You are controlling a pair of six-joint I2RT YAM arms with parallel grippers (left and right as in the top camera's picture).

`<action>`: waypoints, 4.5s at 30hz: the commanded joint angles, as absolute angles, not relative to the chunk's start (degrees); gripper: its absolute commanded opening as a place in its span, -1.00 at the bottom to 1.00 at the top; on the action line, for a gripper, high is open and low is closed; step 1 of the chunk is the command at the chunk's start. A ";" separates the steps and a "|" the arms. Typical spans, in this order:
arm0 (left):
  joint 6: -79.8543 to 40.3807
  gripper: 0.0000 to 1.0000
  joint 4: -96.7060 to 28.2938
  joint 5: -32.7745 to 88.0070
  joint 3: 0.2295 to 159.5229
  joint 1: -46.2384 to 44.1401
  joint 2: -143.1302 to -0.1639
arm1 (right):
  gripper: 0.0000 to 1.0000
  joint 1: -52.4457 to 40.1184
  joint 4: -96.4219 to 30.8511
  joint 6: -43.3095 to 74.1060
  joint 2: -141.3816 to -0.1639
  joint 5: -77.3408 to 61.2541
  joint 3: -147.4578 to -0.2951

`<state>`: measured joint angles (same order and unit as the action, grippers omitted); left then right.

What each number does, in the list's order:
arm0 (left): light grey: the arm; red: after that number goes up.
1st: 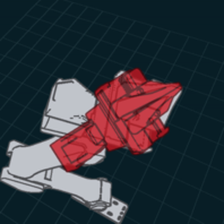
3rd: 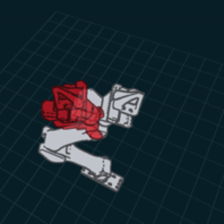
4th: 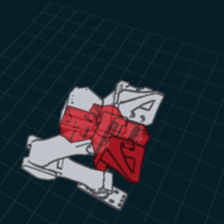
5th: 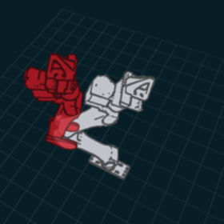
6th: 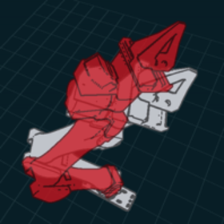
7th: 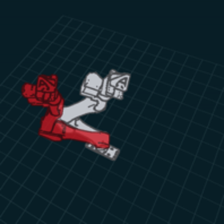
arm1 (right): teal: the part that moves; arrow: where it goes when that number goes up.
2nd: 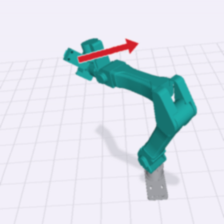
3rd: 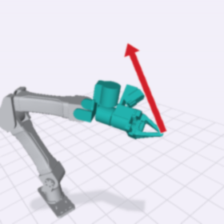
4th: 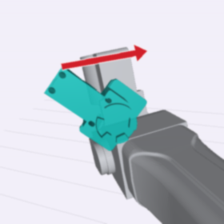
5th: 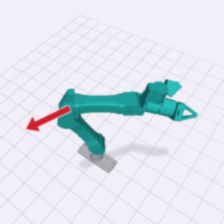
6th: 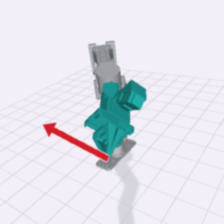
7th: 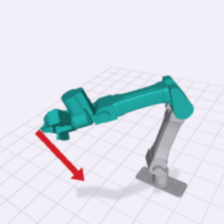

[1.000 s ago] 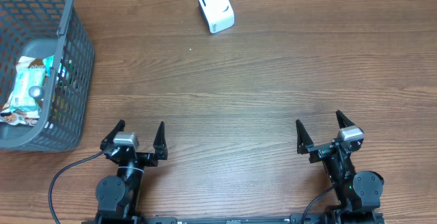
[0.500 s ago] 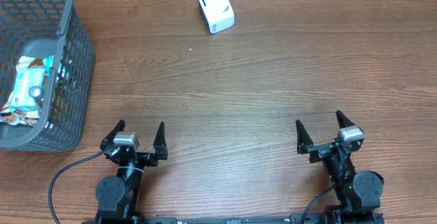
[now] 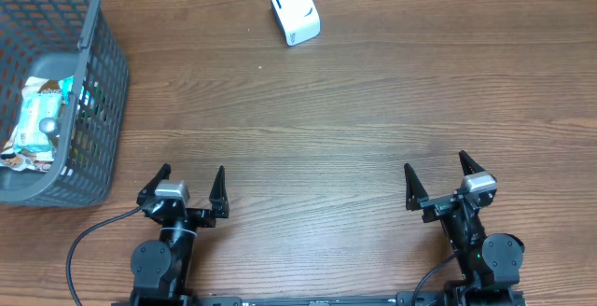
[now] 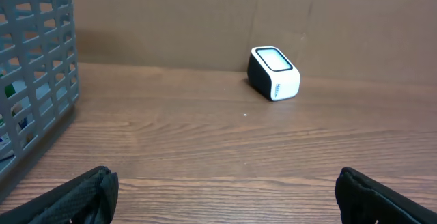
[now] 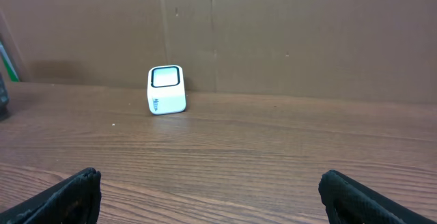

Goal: Scan the item barcode

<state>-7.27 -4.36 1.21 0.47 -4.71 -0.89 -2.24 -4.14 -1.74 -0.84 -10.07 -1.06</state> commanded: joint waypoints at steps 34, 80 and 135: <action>-6.39 0.99 -0.49 6.68 0.30 -4.89 -0.36 | 1.00 -1.87 -0.10 5.34 -0.16 -13.26 -0.45; -5.74 -0.92 -62.96 11.51 76.07 -4.89 -55.51 | 1.00 -1.87 -63.53 8.91 -63.42 -23.24 -74.11; -7.05 0.55 -54.08 -18.06 98.32 6.37 -66.13 | 1.00 6.39 -61.65 25.93 -80.51 12.38 -73.34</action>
<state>-8.36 -55.70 -11.75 97.30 3.92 -63.59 6.33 -62.15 25.50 -80.38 12.01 -72.71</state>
